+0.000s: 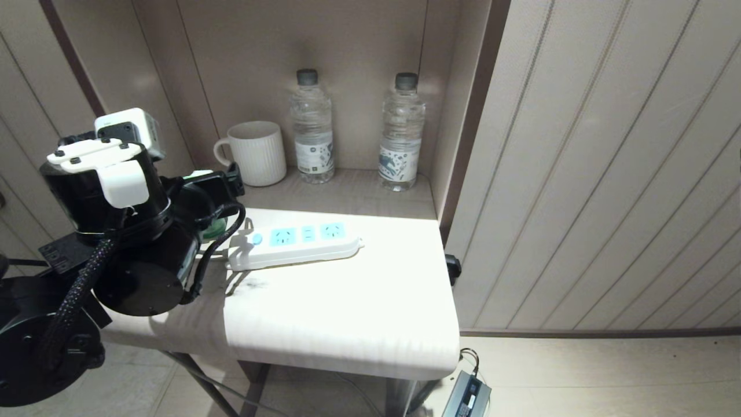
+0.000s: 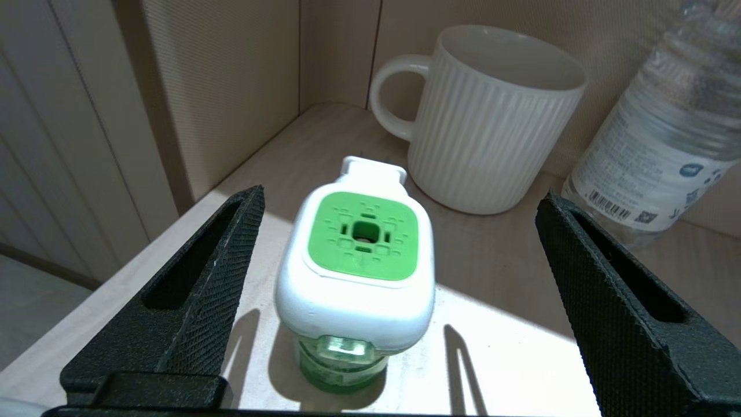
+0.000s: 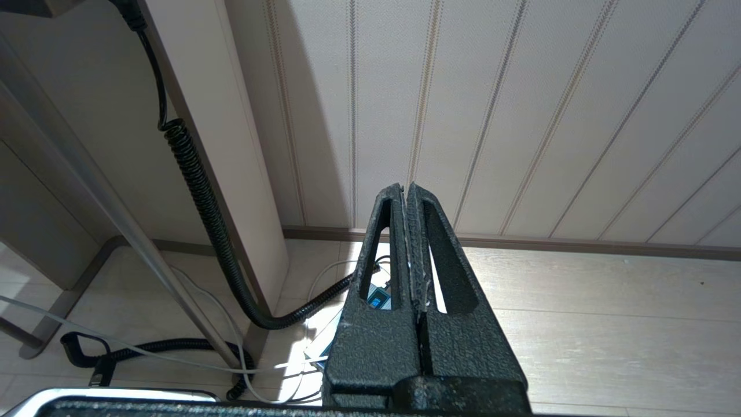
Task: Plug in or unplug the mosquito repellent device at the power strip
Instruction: Pick up the mosquito repellent liquid
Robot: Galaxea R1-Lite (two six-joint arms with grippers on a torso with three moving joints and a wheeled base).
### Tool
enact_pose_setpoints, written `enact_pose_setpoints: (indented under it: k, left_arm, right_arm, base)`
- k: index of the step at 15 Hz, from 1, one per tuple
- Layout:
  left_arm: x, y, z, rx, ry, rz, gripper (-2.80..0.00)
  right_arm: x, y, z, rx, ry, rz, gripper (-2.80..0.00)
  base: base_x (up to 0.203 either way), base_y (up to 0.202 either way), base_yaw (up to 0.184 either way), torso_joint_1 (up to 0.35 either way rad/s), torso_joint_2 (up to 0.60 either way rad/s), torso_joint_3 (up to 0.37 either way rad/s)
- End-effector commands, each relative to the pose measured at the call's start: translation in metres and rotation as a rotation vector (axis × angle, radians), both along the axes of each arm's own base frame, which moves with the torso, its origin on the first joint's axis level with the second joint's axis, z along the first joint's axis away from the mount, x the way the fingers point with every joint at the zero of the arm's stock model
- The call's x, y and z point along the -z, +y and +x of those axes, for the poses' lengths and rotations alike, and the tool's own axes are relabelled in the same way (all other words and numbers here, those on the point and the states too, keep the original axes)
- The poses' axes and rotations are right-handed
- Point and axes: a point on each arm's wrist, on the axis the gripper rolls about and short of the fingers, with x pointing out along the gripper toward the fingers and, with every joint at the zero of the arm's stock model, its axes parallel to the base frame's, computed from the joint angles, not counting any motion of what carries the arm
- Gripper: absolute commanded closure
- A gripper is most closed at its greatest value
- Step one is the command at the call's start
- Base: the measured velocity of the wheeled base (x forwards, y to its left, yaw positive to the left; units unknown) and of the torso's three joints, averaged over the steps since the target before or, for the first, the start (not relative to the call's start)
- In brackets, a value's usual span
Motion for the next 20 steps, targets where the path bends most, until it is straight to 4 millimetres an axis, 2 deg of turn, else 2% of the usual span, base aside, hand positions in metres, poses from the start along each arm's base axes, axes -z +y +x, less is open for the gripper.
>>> enact_pose_setpoints:
  k: [1,7,13,20]
  left_arm:
    - [0.004,-0.001,0.006,-0.014,0.009,0.009,-2.80]
    - [-0.002,0.023,0.020,-0.080,-0.039,0.013,-2.80]
    - [0.013,0.015,0.036,-0.061,-0.012,0.032,-2.80]
    - [0.007,0.012,0.042,-0.064,-0.027,0.054,-2.80]
  right_arm:
    - [0.000,0.000,0.000,0.000,0.001,0.000,0.00]
    - [0.000,0.000,0.000,0.000,0.001,0.000,0.00]
    - [0.000,0.000,0.000,0.000,0.001,0.000,0.00]
    - [0.000,0.000,0.000,-0.001,0.001,0.000,0.00]
  base:
    - [0.000,0.000,0.000,0.000,0.00,0.000]
    - [0.000,0.000,0.000,0.000,0.00,0.000]
    - [0.000,0.000,0.000,0.000,0.00,0.000]
    - [0.000,0.000,0.000,0.000,0.00,0.000]
